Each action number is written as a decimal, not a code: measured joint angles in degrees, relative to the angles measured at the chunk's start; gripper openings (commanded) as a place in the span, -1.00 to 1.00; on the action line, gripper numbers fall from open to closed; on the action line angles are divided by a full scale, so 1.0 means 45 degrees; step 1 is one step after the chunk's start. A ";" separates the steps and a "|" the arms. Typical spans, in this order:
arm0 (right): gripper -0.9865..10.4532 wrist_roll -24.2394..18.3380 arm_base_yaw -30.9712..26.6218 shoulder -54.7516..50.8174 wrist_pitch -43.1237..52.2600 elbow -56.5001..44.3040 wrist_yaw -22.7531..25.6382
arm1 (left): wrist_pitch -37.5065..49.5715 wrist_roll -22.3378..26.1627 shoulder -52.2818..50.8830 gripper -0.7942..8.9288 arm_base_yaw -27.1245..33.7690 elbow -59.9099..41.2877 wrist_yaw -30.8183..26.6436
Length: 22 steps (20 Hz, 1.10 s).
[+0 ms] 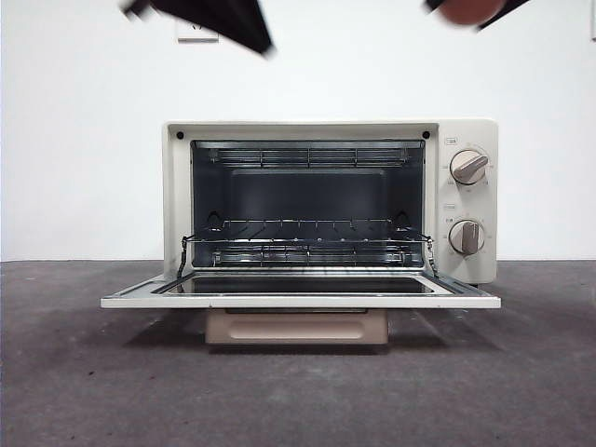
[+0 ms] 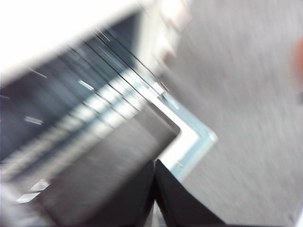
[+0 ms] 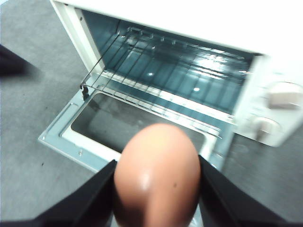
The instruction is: Eggoven
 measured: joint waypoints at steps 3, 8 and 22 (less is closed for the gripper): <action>-0.82 0.0005 -0.0554 0.1724 0.1496 0.0000 -0.0763 | -0.0792 -0.0005 -0.1841 -0.82 0.1307 -0.0481 0.0000; -0.82 0.0107 -0.0996 0.4498 0.4167 0.0000 -0.1239 | -0.1535 -0.0005 -0.4405 -0.82 0.2749 -0.2030 0.0325; -0.82 0.0491 -0.1967 0.7961 0.7344 0.0000 -0.1559 | -0.3298 -0.0102 -0.7723 -0.82 0.3415 -0.3424 0.0330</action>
